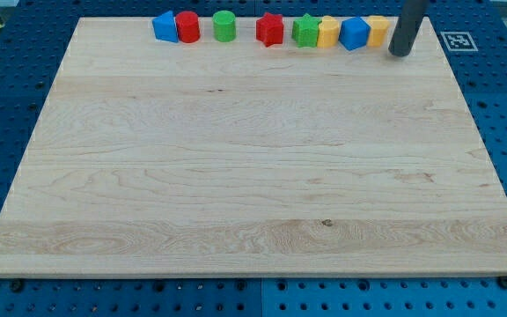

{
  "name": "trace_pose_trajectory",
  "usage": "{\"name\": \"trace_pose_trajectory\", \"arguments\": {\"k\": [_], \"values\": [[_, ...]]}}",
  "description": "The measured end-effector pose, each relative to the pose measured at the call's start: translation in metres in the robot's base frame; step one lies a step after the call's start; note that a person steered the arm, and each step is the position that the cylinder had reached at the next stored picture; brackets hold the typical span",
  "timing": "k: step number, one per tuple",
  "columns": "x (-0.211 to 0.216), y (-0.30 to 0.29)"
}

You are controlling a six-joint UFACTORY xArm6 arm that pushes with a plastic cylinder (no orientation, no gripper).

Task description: Push the blue cube to parallel left of the yellow hexagon

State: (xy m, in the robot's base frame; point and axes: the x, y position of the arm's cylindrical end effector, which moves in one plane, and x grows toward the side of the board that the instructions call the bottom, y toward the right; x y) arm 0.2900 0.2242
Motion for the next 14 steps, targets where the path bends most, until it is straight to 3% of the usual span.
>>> {"name": "trace_pose_trajectory", "arguments": {"k": [9,10,11,14], "values": [[-0.022,-0.06],[0.015,-0.06],[0.021,-0.068],[0.102,-0.15]]}}
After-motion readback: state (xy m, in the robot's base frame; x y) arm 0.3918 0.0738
